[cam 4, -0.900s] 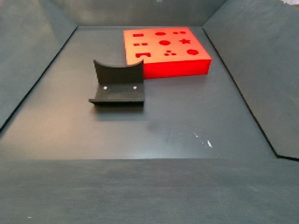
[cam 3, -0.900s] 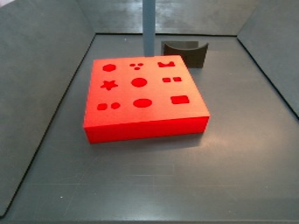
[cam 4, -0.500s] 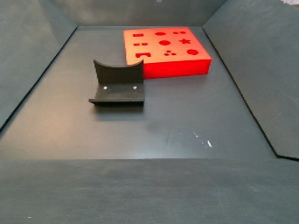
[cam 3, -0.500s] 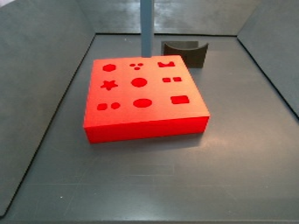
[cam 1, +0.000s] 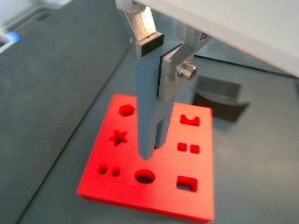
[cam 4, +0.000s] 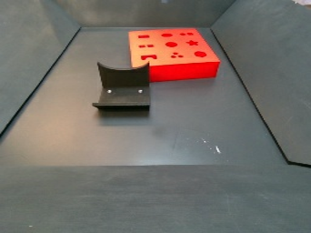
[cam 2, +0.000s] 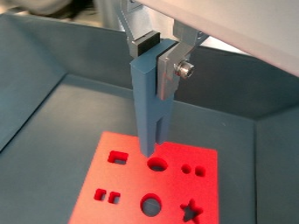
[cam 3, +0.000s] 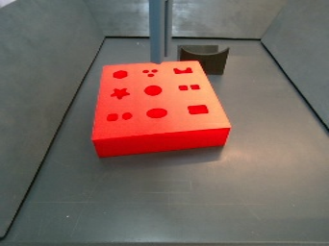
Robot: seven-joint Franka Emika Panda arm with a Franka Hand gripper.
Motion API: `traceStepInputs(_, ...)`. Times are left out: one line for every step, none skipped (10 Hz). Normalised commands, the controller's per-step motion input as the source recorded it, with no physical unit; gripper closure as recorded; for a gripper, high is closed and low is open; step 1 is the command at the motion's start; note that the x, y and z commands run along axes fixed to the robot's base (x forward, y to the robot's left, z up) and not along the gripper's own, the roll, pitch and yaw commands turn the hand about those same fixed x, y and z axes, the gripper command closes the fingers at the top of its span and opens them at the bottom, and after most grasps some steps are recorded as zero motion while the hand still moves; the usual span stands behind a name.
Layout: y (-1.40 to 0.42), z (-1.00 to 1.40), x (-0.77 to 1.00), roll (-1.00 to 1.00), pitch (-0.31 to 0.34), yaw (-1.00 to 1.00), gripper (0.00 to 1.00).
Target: Insert the double-square object.
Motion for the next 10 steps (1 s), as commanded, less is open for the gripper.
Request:
traceStepInputs(0.23,-0.25,0.26,0.01,0.0,-0.83,1.0)
traceStepInputs(0.3,-0.3,0.29,0.01,0.024,-0.75,1.0)
traceStepInputs(0.39,-0.3,0.43,0.01,0.061,-0.62,1.0)
traceStepInputs(0.45,-0.27,0.56,0.03,0.099,-0.51,1.0)
traceStepInputs(0.45,-0.27,0.57,0.04,0.109,-0.5,1.0)
traceStepInputs(0.38,-0.17,0.51,0.0,0.05,-0.63,1.0)
traceStepInputs(0.19,-0.13,0.26,0.0,0.0,-0.87,1.0)
traceStepInputs(0.13,-0.13,0.19,0.0,0.0,-0.94,1.0)
traceStepInputs(0.05,-0.22,0.09,0.0,0.0,-1.0,1.0)
traceStepInputs(0.01,-0.33,0.01,0.0,0.0,-1.0,1.0)
